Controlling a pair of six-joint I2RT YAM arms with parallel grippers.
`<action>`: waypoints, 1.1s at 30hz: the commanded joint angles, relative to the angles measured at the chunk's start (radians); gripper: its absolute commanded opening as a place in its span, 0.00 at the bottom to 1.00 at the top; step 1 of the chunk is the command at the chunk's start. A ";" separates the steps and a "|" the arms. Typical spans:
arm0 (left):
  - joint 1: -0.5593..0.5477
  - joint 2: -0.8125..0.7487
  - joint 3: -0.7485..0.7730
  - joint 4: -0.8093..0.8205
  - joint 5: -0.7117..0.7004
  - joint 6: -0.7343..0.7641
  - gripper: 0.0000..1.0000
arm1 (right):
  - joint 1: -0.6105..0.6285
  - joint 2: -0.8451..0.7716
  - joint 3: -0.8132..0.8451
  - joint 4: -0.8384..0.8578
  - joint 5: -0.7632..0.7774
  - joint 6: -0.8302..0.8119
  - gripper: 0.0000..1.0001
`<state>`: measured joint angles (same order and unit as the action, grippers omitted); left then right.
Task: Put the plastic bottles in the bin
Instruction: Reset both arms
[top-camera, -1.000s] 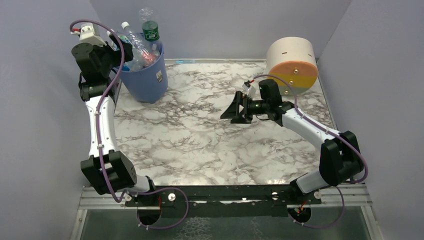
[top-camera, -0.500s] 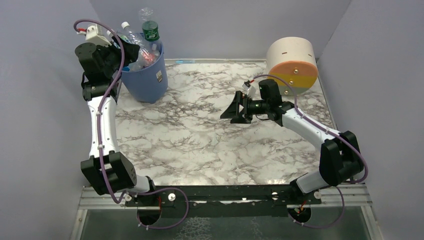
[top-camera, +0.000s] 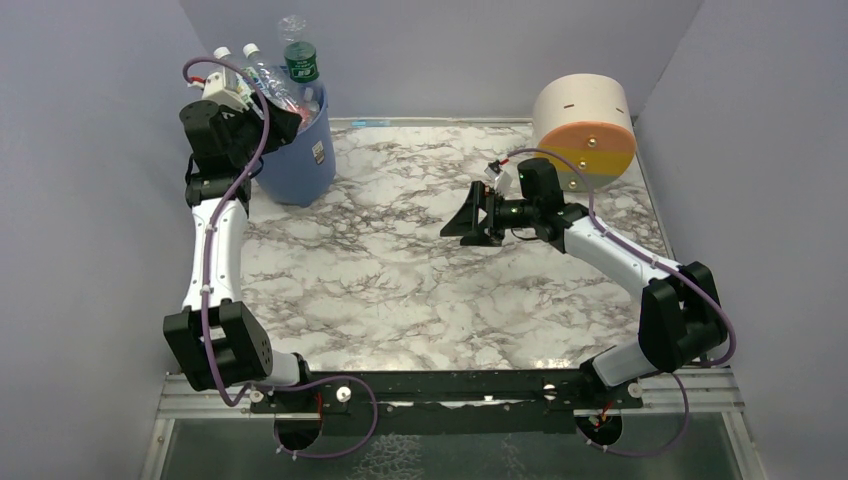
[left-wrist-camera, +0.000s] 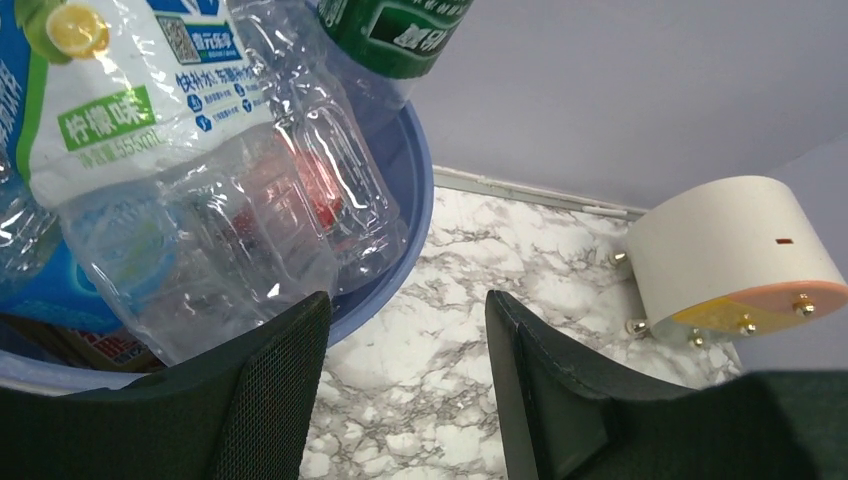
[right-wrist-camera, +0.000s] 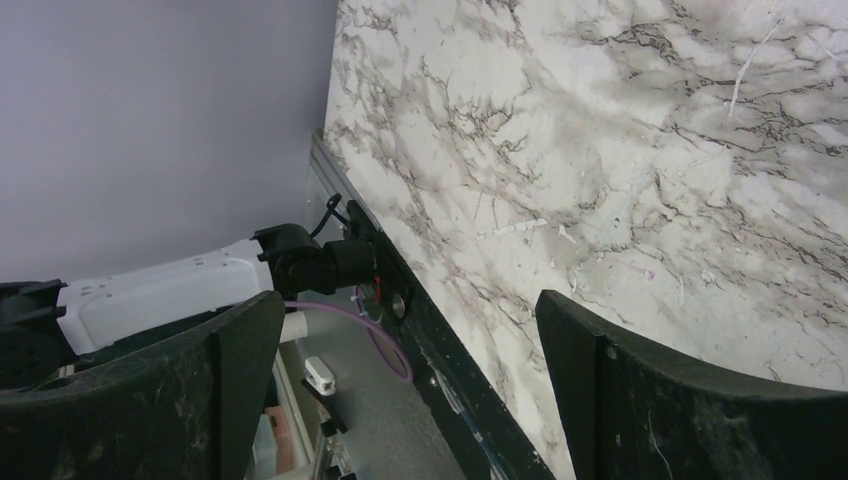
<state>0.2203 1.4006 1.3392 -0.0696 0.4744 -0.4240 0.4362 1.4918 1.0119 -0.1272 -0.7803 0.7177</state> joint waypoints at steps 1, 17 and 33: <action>0.000 -0.032 -0.043 0.027 -0.037 0.030 0.62 | -0.007 -0.006 -0.023 0.034 -0.030 0.008 0.99; 0.000 0.005 -0.077 0.077 -0.014 0.021 0.62 | -0.007 -0.007 -0.047 0.051 -0.037 0.019 1.00; 0.000 -0.003 -0.116 0.086 0.012 0.019 0.62 | -0.007 -0.020 -0.055 0.046 -0.035 0.022 0.99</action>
<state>0.2203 1.3979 1.2259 0.0067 0.4709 -0.4149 0.4362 1.4918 0.9676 -0.1047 -0.7845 0.7334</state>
